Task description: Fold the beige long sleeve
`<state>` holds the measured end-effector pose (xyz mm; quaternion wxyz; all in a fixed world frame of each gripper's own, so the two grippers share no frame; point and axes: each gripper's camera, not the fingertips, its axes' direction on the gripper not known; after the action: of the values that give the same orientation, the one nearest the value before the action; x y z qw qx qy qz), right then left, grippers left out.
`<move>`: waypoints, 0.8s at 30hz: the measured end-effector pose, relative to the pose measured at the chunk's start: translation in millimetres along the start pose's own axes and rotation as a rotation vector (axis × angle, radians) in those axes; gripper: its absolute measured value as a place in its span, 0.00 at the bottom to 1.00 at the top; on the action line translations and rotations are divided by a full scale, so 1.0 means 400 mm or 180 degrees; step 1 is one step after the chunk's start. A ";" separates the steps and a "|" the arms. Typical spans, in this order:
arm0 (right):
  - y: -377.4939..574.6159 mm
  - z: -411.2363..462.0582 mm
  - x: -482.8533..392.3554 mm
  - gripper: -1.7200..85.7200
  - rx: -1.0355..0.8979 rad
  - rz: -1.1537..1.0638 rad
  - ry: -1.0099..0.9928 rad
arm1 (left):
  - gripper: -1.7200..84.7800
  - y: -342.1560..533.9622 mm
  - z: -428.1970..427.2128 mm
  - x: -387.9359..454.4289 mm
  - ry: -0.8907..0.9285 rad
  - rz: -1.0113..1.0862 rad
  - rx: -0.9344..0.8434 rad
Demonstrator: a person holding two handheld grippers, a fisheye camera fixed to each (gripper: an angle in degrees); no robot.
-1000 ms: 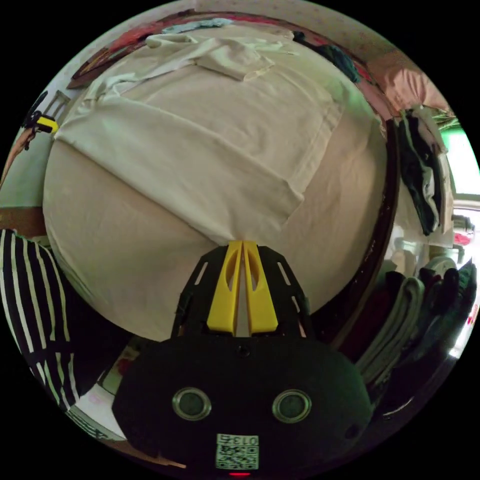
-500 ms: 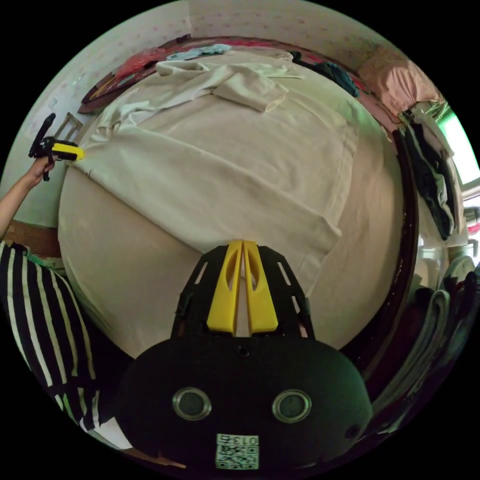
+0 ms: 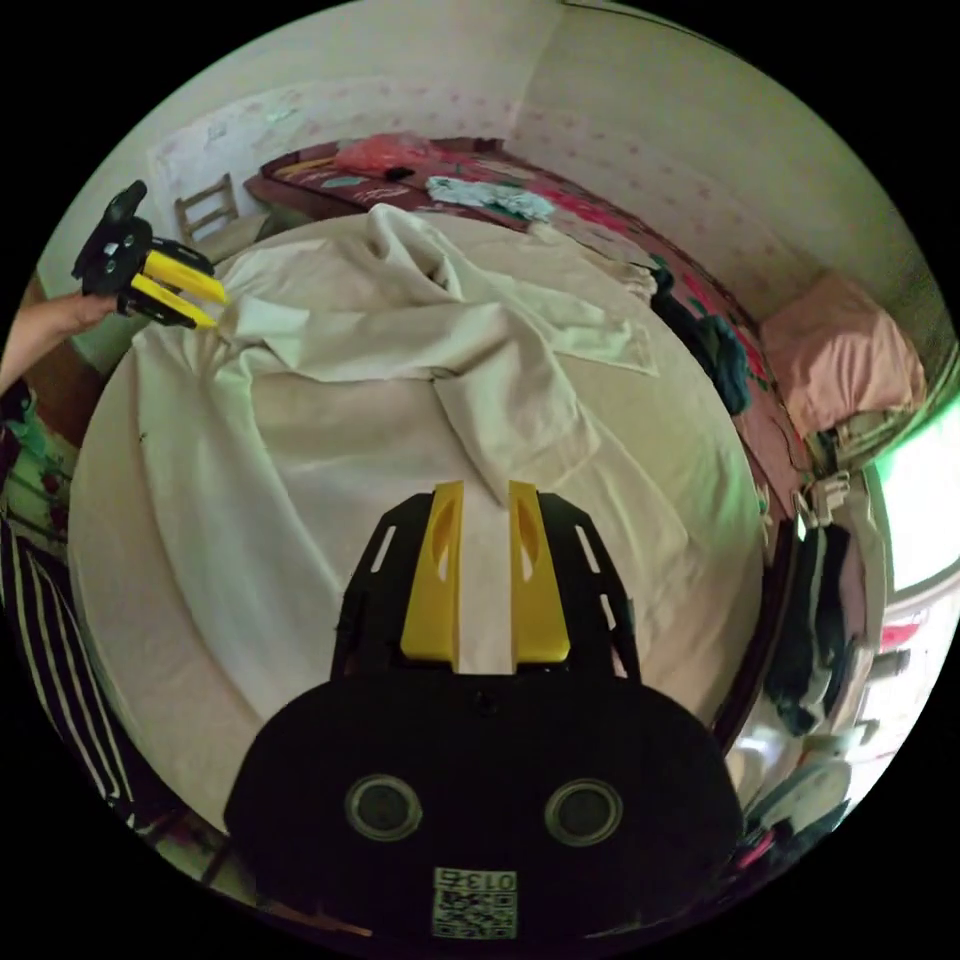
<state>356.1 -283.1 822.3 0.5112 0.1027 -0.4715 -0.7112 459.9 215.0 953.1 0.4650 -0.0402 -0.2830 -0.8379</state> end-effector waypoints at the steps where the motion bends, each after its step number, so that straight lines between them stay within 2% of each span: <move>1: -0.003 0.007 0.000 0.09 -0.0027 -0.0042 -0.0018 | 0.11 0.000 0.004 0.007 -0.0005 0.0059 -0.0015; 5: -0.014 0.029 0.006 0.05 -0.0281 -0.0197 0.0034 | 0.04 0.002 0.023 -0.001 -0.0032 0.0050 -0.0118; 9: -0.054 -0.038 0.073 0.03 -0.0216 0.0061 0.0038 | 0.02 0.015 0.016 -0.069 0.0276 -0.0277 -0.0080; 19: -0.121 -0.285 0.173 0.02 0.0361 0.0026 0.0672 | 0.02 0.156 -0.047 -0.207 0.0730 -0.1157 0.0550; 24: -0.028 -0.338 0.120 0.02 0.0339 0.0127 0.0723 | 0.02 0.187 -0.103 -0.181 0.0680 -0.1022 0.0729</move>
<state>412.1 -398.8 757.3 0.5692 0.2003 -0.4496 -0.6586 568.8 218.2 927.6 0.3545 0.1473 -0.3282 -0.8631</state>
